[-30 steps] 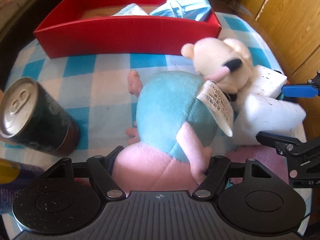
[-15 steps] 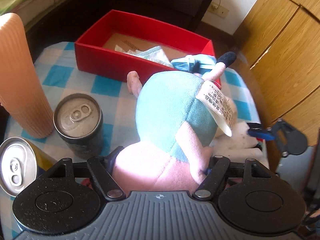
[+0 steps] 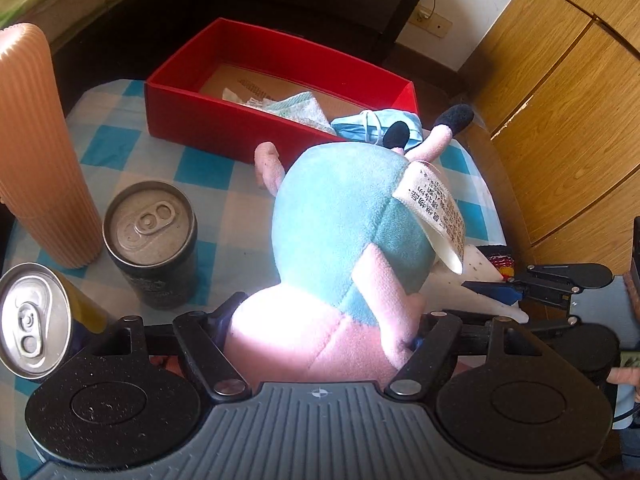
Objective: Organize soft objects
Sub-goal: 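Grasp the white stick with the right gripper while the left gripper holds the pig plush, then lower the pig plush into the red box with the left gripper while the right drops the stick in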
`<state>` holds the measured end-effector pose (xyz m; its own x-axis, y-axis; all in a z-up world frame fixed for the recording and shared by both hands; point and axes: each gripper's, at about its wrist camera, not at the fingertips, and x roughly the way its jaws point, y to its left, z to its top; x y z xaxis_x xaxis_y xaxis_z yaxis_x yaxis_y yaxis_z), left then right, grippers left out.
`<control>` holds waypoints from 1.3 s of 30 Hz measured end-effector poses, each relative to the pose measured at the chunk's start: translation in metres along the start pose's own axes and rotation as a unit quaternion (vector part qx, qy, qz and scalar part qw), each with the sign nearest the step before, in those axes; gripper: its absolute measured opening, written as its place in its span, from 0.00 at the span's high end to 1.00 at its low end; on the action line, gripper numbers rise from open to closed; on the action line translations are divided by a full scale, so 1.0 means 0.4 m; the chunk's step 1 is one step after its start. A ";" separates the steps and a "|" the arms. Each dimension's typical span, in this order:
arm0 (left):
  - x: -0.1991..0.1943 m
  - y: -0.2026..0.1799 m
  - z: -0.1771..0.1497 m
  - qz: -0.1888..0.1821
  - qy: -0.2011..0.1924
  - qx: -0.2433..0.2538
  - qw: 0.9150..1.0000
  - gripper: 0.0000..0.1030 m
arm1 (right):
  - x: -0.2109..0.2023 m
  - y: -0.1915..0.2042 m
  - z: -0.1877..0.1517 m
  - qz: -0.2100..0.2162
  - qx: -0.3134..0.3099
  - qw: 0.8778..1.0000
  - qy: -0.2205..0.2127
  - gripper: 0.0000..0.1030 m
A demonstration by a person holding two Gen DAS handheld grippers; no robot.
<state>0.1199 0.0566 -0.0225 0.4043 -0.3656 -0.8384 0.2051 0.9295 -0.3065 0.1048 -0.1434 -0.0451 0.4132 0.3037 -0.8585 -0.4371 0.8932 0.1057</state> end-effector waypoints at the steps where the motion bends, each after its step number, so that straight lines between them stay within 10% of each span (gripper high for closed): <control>1: 0.001 -0.002 0.000 0.000 0.000 0.000 1.000 0.29 | -0.003 -0.012 0.000 0.010 0.022 1.000 0.002 0.87; 8: 0.014 -0.014 -0.002 -0.001 0.009 0.005 1.000 0.28 | 0.059 -0.026 -0.025 0.044 0.089 0.992 0.073 0.88; 20: 0.011 -0.013 -0.007 0.006 0.010 0.007 1.000 0.28 | 0.053 0.006 -0.032 0.021 0.076 0.995 0.064 1.00; 28: -0.026 -0.024 0.014 0.005 -0.021 0.003 1.000 0.28 | -0.077 -0.063 0.008 0.073 0.161 0.984 -0.028 1.00; 39: -0.110 -0.067 0.073 0.023 -0.090 0.000 0.996 0.28 | -0.190 -0.048 0.076 0.036 0.165 0.979 -0.118 1.00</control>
<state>0.1225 0.0463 0.0356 0.5661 -0.3246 -0.7577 0.1816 0.9457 -0.2695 0.1061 -0.1735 0.0333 0.5814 0.4031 -0.7067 -0.2069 0.9133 0.3507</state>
